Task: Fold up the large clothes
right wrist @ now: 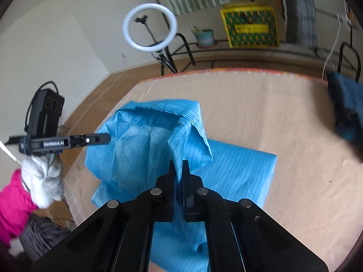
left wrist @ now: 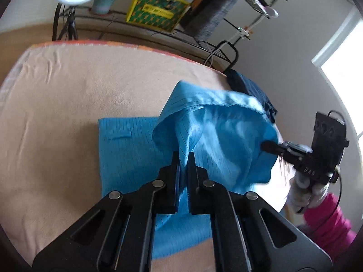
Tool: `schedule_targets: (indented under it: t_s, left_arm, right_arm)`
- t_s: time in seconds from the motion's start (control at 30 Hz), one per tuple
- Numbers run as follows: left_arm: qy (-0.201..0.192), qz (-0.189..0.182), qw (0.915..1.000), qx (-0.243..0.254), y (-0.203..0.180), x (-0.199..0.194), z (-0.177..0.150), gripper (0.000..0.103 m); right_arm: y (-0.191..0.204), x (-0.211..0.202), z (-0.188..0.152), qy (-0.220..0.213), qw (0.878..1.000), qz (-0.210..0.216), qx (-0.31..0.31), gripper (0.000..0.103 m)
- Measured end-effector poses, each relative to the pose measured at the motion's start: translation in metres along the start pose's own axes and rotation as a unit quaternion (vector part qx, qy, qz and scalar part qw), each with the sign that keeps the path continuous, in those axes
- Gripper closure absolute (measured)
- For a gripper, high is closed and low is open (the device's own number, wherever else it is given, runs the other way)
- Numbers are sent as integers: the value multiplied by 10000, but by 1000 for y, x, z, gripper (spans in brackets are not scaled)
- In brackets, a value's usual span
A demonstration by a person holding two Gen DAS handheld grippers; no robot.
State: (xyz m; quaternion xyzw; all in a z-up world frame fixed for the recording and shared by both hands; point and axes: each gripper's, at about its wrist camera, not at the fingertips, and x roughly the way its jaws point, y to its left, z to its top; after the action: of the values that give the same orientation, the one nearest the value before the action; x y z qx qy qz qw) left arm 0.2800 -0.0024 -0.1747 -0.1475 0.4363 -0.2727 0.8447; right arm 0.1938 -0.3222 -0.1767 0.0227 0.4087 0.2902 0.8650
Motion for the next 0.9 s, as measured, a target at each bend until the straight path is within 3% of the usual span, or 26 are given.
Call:
schedule_targets:
  t_s: [0.17,0.23,0.33,0.4,0.43,0.53,0.63,0.67,0.77,0.9]
  left_arm:
    - [194,-125,9989,420,-19,-33,-42,100]
    - [406,-147,9968,676,-24,-49,-69,100]
    - [616,-132,9946,820,-19,-67,-99,90]
    - [661,-57,9952,717,-9,-74,-107,69]
    - [603,42,9965,572,-2,-77,-107,64]
    - [469,-45,9989,-18,24,-75,-94,61]
    - [392,200,9984,-343,42,-63,-78,41]
    - [373,193,9971,-634,54,-56,-73,40]
    - [564,121,9888,-1379,89,-26,-65,40]
    - [881,13,9835,-1579,106,4,-67,40]
  right_arm:
    - [27,-39,-30,-165,9990,-96,-396,101]
    - [39,-55,-52,-58,9977,-1,-676,101]
    - [49,-77,-90,261,9947,88,-995,96]
    - [45,-89,-111,439,9940,19,-1000,75]
    - [39,-95,-120,486,9946,9,-914,69]
    - [13,-106,-123,357,9989,96,-297,67]
    - [-24,-101,-112,239,9974,145,670,59]
    - [-36,-98,-110,234,9950,131,958,53]
    - [-73,-76,-108,311,9811,218,1898,53]
    - [-91,-45,-105,424,9704,399,2344,52]
